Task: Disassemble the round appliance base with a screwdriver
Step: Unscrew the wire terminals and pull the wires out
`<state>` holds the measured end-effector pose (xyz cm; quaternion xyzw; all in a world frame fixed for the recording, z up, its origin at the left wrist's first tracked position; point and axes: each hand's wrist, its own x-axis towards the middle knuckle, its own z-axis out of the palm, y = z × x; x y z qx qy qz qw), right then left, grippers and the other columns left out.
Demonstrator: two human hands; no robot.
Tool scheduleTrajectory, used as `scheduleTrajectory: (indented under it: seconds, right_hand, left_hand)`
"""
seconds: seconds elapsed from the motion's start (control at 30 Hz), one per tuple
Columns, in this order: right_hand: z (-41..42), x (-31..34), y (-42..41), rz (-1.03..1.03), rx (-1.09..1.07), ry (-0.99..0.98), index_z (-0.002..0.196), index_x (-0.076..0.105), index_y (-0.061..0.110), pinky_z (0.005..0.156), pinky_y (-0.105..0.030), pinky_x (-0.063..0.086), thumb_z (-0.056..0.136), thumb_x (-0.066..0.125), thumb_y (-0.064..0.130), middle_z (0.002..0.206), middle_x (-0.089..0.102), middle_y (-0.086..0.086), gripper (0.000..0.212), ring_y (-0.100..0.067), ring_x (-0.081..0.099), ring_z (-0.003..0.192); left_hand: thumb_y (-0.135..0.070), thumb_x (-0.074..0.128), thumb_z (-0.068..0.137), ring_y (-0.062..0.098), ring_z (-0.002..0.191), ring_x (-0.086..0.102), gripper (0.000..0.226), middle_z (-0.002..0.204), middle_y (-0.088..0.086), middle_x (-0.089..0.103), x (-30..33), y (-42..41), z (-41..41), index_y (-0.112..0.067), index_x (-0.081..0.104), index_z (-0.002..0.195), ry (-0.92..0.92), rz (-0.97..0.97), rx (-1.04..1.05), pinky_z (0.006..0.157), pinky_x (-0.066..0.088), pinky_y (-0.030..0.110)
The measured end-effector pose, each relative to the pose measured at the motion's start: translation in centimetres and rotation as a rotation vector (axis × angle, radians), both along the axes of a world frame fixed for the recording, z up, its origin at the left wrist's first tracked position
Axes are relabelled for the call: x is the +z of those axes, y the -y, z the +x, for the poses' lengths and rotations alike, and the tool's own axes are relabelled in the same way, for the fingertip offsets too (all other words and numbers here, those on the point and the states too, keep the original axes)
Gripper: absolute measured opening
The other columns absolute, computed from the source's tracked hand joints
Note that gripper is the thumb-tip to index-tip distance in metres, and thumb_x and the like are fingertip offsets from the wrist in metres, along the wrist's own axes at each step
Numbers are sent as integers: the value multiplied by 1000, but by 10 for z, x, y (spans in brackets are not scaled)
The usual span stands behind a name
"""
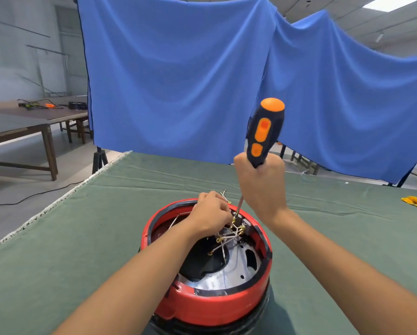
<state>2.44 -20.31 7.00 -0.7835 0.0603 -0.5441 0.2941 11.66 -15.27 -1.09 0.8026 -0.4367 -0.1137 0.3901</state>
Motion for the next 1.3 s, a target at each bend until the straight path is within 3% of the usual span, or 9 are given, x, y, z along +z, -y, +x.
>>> scheduleTrajectory:
  seconds: [0.13,0.27,0.4,0.57,0.7,0.87,1.0,1.13,1.3]
  right_hand:
    - [9,15,22,272,-23,5,48,27,20,45,-34,23,70,48,24,46,29,-1,31,-18,27,49]
    - [15,19,57,575,-80,10,54,28,19,40,-18,20,80,49,20,38,27,9,33,-12,26,36]
    - [24,17,78,725,-85,43,60,31,19,37,-12,20,81,48,18,37,28,11,27,-9,29,32]
    - [20,5,97,968,-121,37,66,40,19,38,-12,19,83,47,19,40,36,10,18,-7,33,34]
    - [11,5,92,949,-26,88,60,34,22,39,-13,17,81,45,17,39,29,12,24,-7,28,35]
    - [4,11,61,636,84,88,49,26,23,40,-14,18,72,47,20,42,23,9,32,-12,25,40]
    - [1,11,54,546,123,68,53,24,22,41,-15,18,72,47,21,45,21,7,30,-14,23,44]
    - [1,11,61,630,82,91,51,25,22,39,-14,18,75,47,18,42,22,9,32,-12,25,40]
    - [3,2,88,974,-18,163,59,32,22,39,-12,16,83,47,17,37,28,12,28,-7,26,32]
  left_hand:
    - [-10,58,82,15,119,29,16,106,-5,43,1,-1,-2,-14,66,69,-18,-6,-6,92,29,23]
    - [-10,57,81,15,119,29,17,104,-6,43,3,-2,-1,-13,66,68,-28,2,-11,95,27,25]
    - [-10,59,81,14,118,28,26,104,-5,44,4,-3,-1,-20,58,57,-40,7,-20,93,26,25]
    - [-9,57,82,10,111,26,27,110,-4,45,4,-6,-1,-20,58,57,-49,3,-33,91,23,25]
    - [-8,57,82,9,111,27,25,111,-4,46,4,-7,-2,-18,60,59,-50,-15,-42,91,22,24]
    - [-7,56,81,7,108,28,26,107,-7,47,4,-9,-2,-17,61,57,-31,-31,-41,89,23,24]
    - [-8,57,80,7,109,29,26,105,-9,47,3,-9,-3,-19,60,57,-29,-43,-35,89,24,24]
    - [-15,62,80,6,109,30,19,106,-8,49,2,-8,-3,-17,64,61,16,-50,-23,88,25,24]
    - [-16,64,79,7,109,30,16,107,-8,49,1,-7,-3,-19,62,63,57,-39,-23,88,26,24]
